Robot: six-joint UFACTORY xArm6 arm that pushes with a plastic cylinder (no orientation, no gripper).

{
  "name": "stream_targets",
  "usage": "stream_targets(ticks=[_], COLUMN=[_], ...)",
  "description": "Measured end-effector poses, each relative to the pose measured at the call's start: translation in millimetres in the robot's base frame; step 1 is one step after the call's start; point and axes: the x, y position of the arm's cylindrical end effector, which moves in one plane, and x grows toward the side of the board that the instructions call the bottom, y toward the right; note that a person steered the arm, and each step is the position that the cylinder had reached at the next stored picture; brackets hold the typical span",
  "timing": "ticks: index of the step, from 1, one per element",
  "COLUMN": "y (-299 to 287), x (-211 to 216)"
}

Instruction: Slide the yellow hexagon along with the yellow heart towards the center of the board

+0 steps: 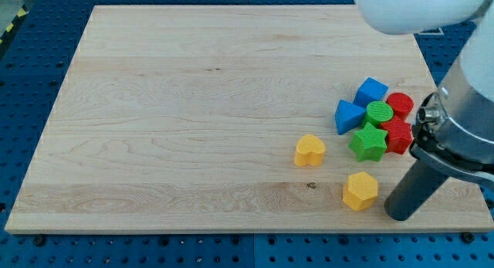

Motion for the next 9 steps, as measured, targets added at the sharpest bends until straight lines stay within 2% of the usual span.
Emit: stream_targets(ticks=[2,3,4,5,7,9], y=[-87.3,-110.4,-84.6,-53.8,-70.5,-97.7], x=[-0.8,-9.2,10.5,5.1,-53.6,-92.8])
